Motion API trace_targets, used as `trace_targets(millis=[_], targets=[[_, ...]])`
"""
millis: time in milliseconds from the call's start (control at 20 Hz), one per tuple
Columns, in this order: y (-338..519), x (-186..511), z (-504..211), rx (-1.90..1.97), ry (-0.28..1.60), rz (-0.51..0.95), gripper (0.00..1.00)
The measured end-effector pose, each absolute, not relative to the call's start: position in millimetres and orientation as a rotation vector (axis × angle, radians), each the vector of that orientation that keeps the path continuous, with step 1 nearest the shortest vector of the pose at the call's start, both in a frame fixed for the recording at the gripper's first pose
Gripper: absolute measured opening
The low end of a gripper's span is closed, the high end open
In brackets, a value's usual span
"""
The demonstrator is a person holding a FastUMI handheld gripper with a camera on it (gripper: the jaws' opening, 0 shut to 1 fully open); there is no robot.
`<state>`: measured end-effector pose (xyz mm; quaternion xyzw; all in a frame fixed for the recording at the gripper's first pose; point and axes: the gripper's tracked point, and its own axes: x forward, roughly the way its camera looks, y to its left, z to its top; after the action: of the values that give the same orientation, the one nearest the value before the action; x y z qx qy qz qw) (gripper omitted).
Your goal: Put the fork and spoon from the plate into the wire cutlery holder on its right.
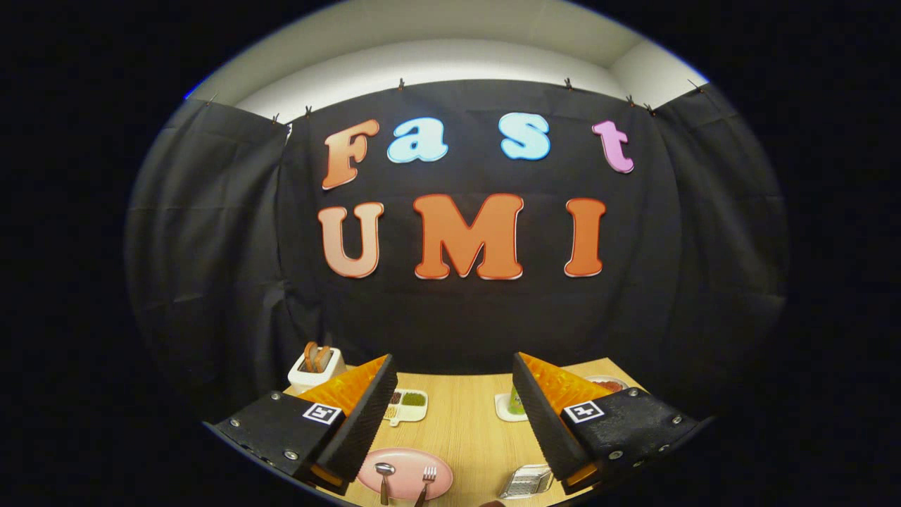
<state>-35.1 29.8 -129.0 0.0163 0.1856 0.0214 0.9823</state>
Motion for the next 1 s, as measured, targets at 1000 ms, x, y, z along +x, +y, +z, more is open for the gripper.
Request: trace_targets(millis=[1000], targets=[[101.1,-133.0,-386.8,-0.043,1.142,0.18,0.83]])
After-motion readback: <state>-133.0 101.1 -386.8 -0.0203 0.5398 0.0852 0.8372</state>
